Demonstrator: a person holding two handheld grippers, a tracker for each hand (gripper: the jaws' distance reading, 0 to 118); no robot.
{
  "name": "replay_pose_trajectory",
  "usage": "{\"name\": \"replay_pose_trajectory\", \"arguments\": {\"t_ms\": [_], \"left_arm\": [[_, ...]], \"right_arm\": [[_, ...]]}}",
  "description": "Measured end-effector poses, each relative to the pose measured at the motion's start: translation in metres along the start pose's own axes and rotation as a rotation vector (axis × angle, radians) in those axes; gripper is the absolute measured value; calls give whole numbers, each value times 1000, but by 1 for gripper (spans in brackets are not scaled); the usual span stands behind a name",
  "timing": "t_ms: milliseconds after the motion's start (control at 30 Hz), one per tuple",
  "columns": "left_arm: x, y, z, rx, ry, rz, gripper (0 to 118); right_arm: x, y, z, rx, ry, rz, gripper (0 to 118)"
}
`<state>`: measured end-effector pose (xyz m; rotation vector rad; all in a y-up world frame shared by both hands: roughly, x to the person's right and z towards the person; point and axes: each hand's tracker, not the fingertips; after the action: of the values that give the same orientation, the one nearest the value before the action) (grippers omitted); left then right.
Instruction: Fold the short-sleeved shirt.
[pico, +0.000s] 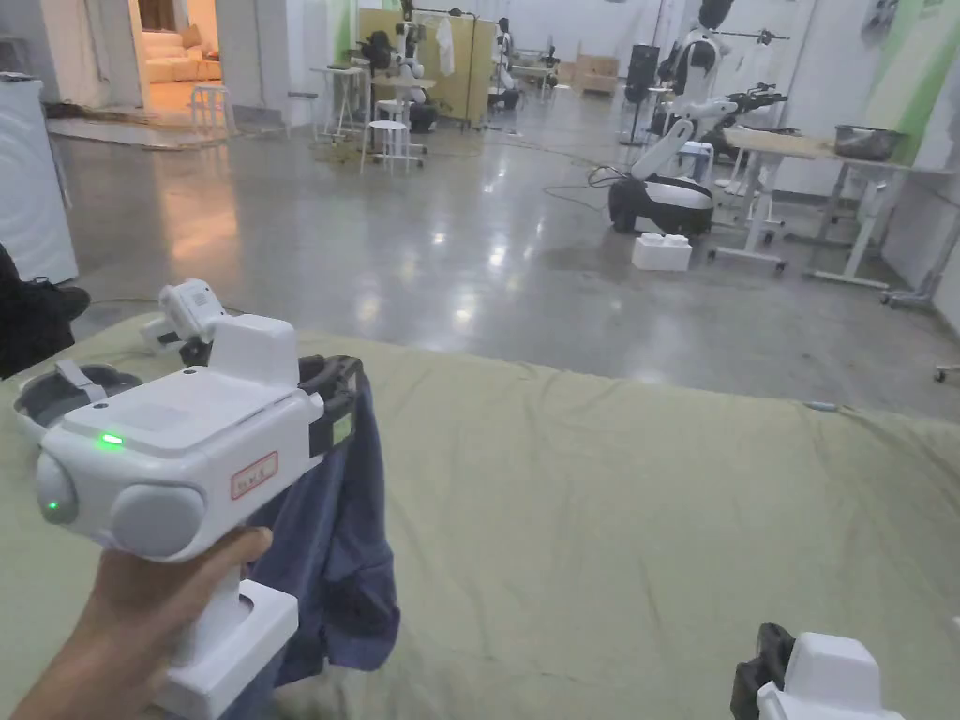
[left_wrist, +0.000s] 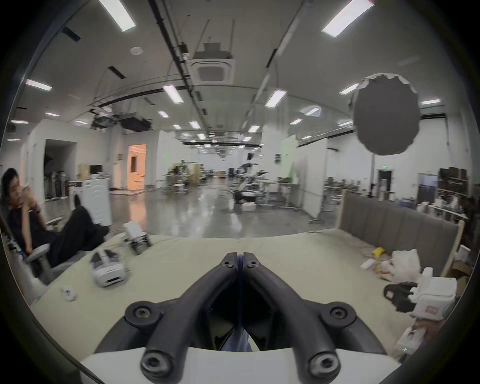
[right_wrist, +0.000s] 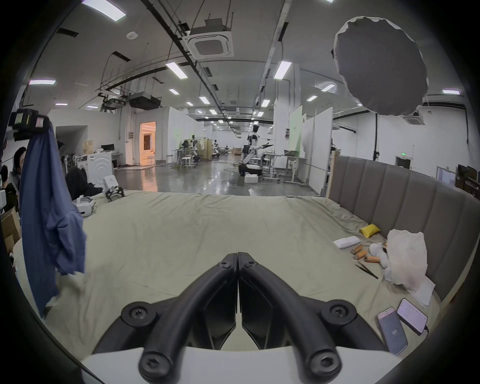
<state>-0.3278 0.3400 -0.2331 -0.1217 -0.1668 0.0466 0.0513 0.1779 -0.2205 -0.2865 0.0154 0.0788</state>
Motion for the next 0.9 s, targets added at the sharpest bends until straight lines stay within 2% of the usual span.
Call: {"name": "replay_pose_trajectory", "arguments": {"t_ms": [167,400,500,633,733,800,833,900], "left_arm": [[88,-14,-31,-29,-170,-12,0],[197,-99,-52,-216,-392,-31,0],[212,-143,-50,-293,-437,-3,0],[222,-187,-44,-353,-419,1,0],[214,-199,-40,-389,-400,26,30],[205,-195,-37,-380,-370,38,58],[196,-190,-35,-366,-335,42,65],[179,-179,-31,-305,-272,37,65]], "right_arm": [[39,-2,18,22,-83,-22,0],[90,-19,36,1,-191,-68,0],[103,-28,41,-15,-214,-78,0],[110,-37,42,-36,-224,-80,0],[107,-38,41,-46,-213,-81,0],[102,-37,41,-45,-195,-78,0],[98,-35,41,-41,-183,-73,0],[88,-29,41,-27,-154,-60,0]]}}
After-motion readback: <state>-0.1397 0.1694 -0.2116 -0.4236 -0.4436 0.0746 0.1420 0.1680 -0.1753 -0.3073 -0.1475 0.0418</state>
